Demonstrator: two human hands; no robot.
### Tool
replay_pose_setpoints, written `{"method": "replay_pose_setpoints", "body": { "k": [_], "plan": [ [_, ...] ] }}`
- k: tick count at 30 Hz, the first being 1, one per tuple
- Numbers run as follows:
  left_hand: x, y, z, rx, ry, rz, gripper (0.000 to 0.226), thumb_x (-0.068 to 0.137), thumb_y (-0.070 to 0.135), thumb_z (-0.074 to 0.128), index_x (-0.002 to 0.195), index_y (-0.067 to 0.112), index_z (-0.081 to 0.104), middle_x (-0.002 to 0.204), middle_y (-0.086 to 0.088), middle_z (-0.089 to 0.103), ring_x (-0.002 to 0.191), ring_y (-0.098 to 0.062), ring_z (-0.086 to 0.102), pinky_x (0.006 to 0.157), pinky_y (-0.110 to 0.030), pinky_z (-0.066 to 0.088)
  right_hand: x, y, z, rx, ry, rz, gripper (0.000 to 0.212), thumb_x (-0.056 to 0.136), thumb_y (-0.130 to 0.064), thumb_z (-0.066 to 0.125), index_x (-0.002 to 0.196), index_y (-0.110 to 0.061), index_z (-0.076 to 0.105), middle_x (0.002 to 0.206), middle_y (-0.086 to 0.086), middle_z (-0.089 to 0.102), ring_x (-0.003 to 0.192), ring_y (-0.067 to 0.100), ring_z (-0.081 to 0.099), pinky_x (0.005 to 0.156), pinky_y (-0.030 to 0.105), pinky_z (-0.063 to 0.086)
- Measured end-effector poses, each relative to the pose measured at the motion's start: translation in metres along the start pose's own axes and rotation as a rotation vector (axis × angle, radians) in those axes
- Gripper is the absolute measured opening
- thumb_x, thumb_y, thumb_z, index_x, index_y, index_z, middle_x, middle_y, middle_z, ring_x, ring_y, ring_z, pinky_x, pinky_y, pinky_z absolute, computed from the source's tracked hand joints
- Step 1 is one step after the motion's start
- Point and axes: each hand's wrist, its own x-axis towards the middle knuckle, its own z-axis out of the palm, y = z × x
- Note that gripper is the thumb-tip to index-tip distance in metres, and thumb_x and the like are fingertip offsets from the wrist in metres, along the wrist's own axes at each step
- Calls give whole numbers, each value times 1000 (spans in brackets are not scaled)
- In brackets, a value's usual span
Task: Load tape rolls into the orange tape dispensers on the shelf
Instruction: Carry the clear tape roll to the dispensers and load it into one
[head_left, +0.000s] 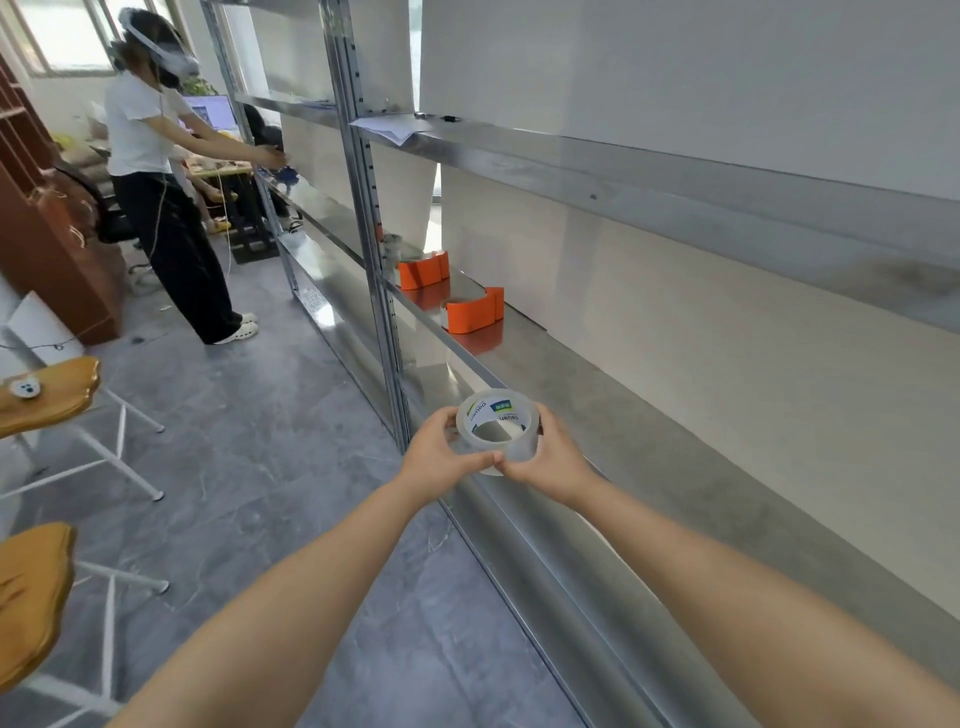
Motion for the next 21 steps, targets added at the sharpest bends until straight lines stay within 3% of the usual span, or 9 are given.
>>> {"method": "replay_pose_setpoints", "body": {
  "k": [7, 10, 14, 17, 21],
  "plan": [
    [104, -18, -10, 44, -30, 1, 72, 56, 34, 88, 117, 21, 52, 112, 10, 56, 108, -10, 54, 92, -25, 42, 100, 27, 16, 49, 2, 17, 71, 63, -14, 83, 124, -10, 47, 123, 6, 57, 112, 15, 55, 94, 26, 46],
    [156, -18, -9, 63, -64, -1, 69, 55, 36, 88, 112, 26, 51, 110, 13, 55, 105, -8, 53, 85, -20, 39, 146, 39, 15, 63, 48, 26, 68, 63, -15, 83, 121, -11, 48, 121, 6, 59, 112, 18, 57, 97, 31, 48],
    [217, -19, -4, 65, -107, 4, 70, 52, 39, 88, 109, 31, 48, 106, 16, 55, 102, -6, 54, 73, -8, 38, 201, 52, 7, -19, 91, 26, 61, 58, -28, 84, 109, -19, 52, 105, -10, 61, 101, 11, 59, 82, 12, 47],
    [256, -29, 2, 89, -149, 5, 72, 52, 42, 88, 110, 30, 47, 104, 18, 53, 101, -7, 53, 80, -14, 40, 232, 69, 6, -121, 119, 72, 70, 57, -35, 83, 116, -15, 50, 117, 1, 59, 109, 16, 55, 91, 29, 48],
    [306, -47, 9, 128, -234, -3, 80, 49, 43, 88, 116, 23, 48, 107, 13, 54, 102, -9, 53, 85, -19, 41, 267, 91, 12, -170, 149, 152, 73, 54, -39, 82, 115, -17, 48, 112, -5, 55, 107, 15, 56, 87, 27, 48]
  ]
}}
